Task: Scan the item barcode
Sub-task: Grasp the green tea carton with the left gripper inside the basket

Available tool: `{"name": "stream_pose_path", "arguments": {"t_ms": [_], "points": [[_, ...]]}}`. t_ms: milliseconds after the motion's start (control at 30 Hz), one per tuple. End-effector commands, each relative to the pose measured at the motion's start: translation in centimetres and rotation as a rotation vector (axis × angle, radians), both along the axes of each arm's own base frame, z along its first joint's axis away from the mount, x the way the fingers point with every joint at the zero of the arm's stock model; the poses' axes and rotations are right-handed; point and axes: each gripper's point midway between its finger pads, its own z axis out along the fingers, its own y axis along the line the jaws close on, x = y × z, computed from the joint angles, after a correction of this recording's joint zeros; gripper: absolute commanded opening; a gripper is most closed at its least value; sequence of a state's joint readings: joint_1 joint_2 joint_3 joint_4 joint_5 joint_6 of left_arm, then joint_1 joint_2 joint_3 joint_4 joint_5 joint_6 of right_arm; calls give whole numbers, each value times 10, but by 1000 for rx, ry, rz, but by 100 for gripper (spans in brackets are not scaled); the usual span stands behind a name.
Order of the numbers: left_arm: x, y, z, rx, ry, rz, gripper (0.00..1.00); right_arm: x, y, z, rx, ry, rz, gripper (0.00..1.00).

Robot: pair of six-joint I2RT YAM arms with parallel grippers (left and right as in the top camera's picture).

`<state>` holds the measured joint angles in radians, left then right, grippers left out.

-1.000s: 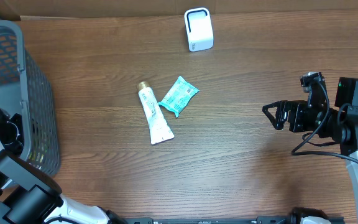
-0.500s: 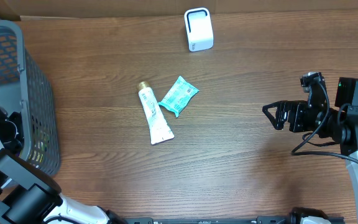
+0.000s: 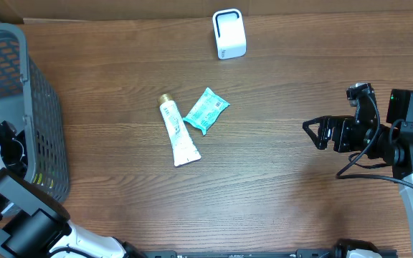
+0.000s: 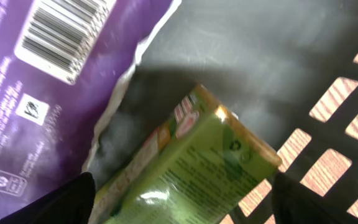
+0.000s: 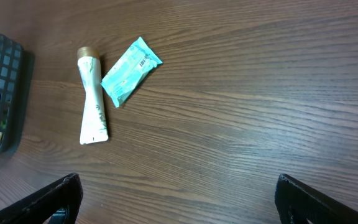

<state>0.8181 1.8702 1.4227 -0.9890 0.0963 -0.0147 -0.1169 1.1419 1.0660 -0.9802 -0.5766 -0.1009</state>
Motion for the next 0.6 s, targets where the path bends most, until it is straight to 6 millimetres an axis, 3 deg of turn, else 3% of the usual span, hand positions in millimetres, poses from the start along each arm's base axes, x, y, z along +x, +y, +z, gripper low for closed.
{"name": "stream_pose_path", "arguments": {"t_ms": [0, 233, 400, 467, 567], "points": [[-11, -11, -18, -36, 60, -36, 79, 3, 3, 10, 6, -32, 16, 100], [-24, -10, -32, -9, 117, -10, 73, 2, 5, 11, 14, -33, 22, 100], [-22, -7, -32, 1, 105, -8, 46, 2, 5, 11, 14, -33, 22, 100], [-20, -6, -31, 3, 100, 17, 45, 2, 5, 11, 14, -33, 22, 100], [-20, -6, -31, 2, 95, 53, 36, 2, 5, 11, 14, -34, 22, 100]]}}
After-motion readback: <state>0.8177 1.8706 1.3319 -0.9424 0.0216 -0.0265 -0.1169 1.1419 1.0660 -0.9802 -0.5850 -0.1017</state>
